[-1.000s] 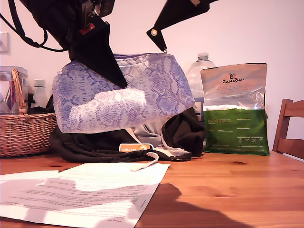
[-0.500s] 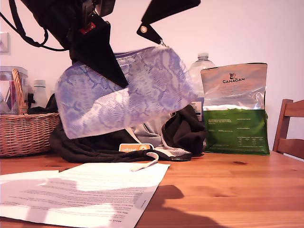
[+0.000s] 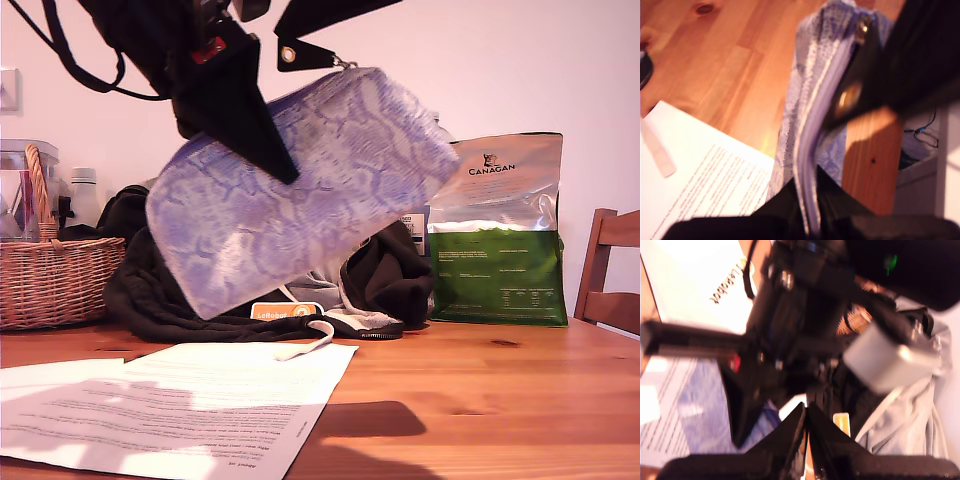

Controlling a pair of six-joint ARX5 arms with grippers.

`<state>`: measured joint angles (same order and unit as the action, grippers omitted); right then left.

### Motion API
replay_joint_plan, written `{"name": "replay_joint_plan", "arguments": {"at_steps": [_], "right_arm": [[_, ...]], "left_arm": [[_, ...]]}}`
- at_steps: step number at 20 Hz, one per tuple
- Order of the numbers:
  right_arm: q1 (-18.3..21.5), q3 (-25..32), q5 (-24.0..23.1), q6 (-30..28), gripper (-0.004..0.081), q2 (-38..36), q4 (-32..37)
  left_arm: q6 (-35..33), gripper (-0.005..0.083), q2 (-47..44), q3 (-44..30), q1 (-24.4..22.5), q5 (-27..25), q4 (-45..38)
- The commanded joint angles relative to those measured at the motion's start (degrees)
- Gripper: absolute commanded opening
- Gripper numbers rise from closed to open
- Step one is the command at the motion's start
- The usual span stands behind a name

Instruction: Open the zipper in the zip bag in front of you

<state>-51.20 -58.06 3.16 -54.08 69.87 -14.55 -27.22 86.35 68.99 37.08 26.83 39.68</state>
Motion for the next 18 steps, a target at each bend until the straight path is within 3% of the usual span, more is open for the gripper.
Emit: {"name": "replay_joint_plan", "arguments": {"at_steps": [1, 8, 12, 14, 16, 18], "right_arm": [[-1.6, -0.9, 1.4, 0.0, -0.0013, -0.1, 1.9], [-1.9, -0.9, 4.3, 4.6, -0.0013, -0.1, 3.2], [-1.9, -0.9, -1.2, 6.0, -0.0003, -0.1, 2.0], [-1.9, -0.9, -3.8, 7.4, 0.0113, -0.1, 0.5], [-1.6, -0.9, -3.9, 11.1, 0.0295, -0.1, -1.0], [-1.5, -1.1, -4.3, 14.5, 0.033, -0.9, -2.1]], "left_arm": [[-0.3, -0.0019, -0.1, 0.9, 0.9, -0.4, -0.9], [-0.3, -0.0019, -0.1, 0.9, 1.0, -0.3, -1.1], [-0.3, -0.0019, -0.1, 0.9, 0.9, -0.5, -1.1], [-0.3, -0.0019, -0.1, 0.9, 0.9, -1.9, -1.1], [-1.0, -0.0019, -0.1, 0.9, 0.9, -3.4, -1.1], [-2.8, -0.0019, -0.1, 0.9, 0.9, -4.9, -1.2]]}}
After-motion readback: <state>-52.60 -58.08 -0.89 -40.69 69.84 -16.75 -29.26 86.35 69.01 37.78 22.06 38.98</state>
